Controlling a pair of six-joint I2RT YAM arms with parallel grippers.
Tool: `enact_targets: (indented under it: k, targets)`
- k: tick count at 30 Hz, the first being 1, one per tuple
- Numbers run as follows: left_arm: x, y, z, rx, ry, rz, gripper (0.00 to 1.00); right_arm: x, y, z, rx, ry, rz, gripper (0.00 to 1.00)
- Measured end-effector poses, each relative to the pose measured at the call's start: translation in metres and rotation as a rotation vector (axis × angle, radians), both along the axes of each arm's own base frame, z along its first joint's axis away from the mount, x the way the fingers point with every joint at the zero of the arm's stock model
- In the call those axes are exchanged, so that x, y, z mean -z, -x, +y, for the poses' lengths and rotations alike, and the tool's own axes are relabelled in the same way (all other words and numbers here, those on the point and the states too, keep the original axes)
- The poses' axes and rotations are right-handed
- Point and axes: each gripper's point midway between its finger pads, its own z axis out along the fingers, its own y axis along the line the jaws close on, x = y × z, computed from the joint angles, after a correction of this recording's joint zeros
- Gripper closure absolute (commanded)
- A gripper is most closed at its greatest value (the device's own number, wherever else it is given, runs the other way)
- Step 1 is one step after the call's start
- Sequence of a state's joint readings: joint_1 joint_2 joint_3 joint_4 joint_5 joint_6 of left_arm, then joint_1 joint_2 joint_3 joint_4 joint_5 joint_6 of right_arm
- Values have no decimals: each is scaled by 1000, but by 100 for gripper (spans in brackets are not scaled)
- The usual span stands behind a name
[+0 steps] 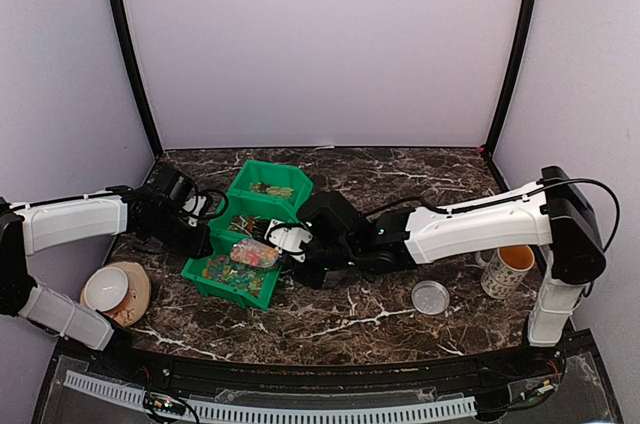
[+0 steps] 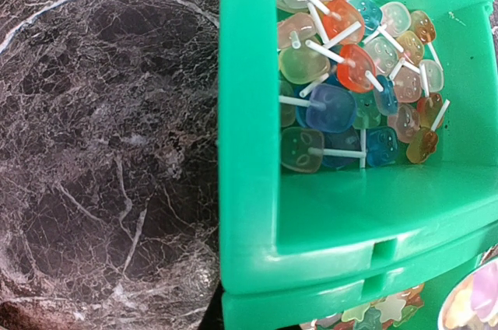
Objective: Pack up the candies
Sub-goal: Place the fake candies on the plate.
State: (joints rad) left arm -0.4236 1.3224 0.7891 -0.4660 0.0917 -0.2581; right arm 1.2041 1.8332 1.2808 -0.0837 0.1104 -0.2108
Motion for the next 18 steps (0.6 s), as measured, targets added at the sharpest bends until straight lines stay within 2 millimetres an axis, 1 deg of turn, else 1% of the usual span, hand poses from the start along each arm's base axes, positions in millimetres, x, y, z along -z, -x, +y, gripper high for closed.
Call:
enact_targets:
  k: [8,12,18]
  targets:
    - [0,0,0,0,-1,0,100,19,10,-5,-24,122,5,100]
    - [0,0,1,-2,-4,2,100,19,15,-5,-33,148,-5,100]
    - [0,0,1,-2,-4,2,100,18,15,-8,-29,174,-11,100]
